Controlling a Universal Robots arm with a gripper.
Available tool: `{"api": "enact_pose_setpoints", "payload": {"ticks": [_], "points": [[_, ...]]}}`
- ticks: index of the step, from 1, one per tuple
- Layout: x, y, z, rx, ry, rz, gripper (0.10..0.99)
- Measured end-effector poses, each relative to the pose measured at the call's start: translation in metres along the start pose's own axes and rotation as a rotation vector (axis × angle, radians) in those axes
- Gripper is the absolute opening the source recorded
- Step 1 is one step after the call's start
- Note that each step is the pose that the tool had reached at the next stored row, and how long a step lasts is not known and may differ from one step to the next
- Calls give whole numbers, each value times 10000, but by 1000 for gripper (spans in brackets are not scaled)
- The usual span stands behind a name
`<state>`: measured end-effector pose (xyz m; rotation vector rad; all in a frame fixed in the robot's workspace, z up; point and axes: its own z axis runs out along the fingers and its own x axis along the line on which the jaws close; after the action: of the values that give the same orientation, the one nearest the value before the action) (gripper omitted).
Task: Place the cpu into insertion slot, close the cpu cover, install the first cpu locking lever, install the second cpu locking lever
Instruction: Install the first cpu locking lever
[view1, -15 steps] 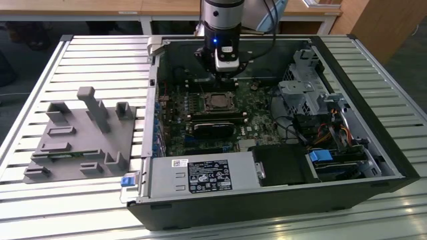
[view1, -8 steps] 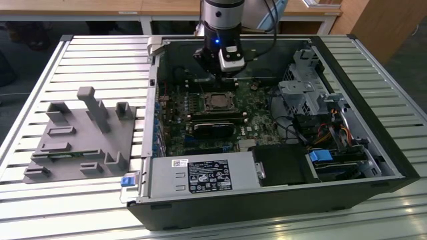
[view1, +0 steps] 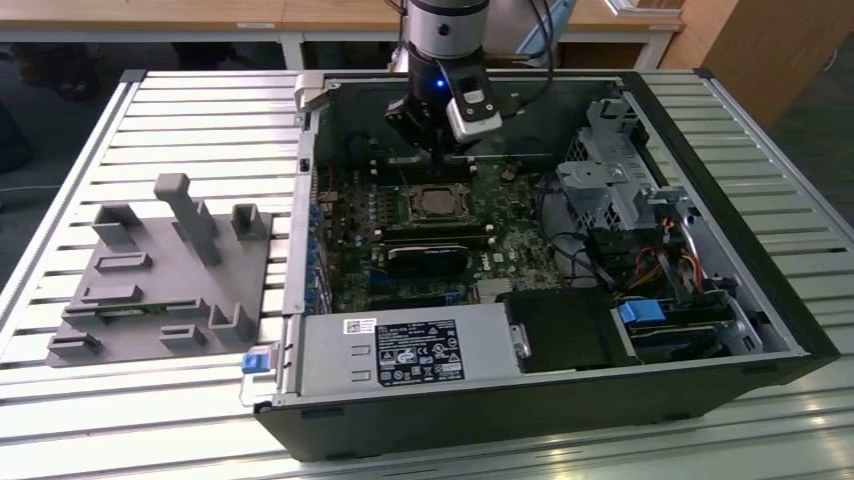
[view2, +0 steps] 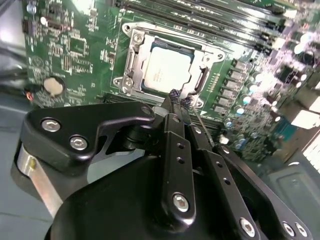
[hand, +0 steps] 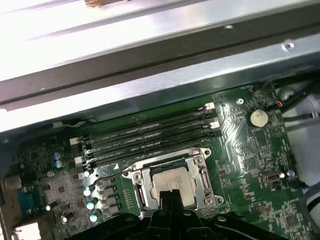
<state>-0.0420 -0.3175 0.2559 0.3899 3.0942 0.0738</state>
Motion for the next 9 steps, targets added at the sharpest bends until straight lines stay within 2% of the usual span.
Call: {"api": "enact_pose_setpoints", "payload": {"ticks": [9], "points": [[0, 0, 0, -26, 81, -1628, 110]]}}
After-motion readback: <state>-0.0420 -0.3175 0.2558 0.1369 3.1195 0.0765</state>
